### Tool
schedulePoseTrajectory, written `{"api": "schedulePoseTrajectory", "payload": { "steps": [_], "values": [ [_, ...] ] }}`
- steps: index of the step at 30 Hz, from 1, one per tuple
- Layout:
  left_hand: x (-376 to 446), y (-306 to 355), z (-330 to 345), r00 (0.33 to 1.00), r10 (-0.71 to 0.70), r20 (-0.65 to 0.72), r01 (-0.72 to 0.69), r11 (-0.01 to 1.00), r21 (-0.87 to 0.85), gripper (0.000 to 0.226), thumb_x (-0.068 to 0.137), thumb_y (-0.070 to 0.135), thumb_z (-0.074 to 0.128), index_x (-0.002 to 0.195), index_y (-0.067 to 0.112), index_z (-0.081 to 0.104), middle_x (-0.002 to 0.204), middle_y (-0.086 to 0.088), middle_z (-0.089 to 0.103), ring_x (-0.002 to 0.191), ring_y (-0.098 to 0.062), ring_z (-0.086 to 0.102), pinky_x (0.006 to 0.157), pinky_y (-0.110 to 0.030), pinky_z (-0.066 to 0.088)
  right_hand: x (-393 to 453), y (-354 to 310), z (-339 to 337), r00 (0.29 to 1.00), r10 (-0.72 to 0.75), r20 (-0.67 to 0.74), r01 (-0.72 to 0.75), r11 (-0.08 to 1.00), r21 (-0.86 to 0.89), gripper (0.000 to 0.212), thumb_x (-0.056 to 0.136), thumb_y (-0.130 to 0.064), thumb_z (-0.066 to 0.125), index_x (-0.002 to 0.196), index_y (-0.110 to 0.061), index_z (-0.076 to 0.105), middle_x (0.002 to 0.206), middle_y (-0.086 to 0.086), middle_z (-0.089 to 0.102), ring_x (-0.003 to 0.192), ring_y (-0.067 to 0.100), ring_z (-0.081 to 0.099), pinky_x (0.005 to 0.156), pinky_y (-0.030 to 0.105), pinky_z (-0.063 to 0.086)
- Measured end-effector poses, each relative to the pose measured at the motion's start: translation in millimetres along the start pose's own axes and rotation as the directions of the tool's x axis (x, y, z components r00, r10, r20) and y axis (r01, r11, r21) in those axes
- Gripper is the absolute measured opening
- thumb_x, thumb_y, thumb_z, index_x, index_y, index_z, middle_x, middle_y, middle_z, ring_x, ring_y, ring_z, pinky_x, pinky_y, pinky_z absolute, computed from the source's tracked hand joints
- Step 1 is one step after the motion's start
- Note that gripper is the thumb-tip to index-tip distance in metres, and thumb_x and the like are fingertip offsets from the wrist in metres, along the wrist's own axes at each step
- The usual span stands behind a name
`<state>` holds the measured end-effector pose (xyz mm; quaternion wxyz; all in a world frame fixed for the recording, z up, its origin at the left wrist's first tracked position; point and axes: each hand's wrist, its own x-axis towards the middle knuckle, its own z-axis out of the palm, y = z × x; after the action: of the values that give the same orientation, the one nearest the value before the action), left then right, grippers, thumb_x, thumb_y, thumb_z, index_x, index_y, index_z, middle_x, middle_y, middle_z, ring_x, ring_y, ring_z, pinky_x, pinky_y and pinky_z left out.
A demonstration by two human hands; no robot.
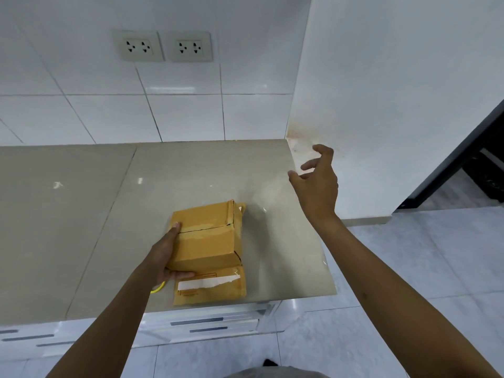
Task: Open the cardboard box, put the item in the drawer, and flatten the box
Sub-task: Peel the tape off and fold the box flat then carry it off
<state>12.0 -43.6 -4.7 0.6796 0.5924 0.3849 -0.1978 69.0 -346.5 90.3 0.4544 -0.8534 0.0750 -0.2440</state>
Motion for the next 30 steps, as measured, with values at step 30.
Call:
{"api": "schedulePoseTrajectory", "payload": {
  "steps": [30],
  "values": [
    [-2.9,-0.4,8.8,0.998,-0.018,-0.057,0.019,1.0,0.004,0.079,0.076,0.067,0.062,0.137,0.025,0.035,0.127,-0.012,0.046,0.107,-0.041,0.052,0.067,-0.058,0.058,-23.5,150.4,3.4,0.787,0.615,-0.054,-0.603,0.748,-0.277,0.038,0.085,-0.033,0.062,0.11,-0.012,0.043,0.092,0.013,0.064,0.076,0.031,0.062,0.066,0.035,0.048]
  ]
}}
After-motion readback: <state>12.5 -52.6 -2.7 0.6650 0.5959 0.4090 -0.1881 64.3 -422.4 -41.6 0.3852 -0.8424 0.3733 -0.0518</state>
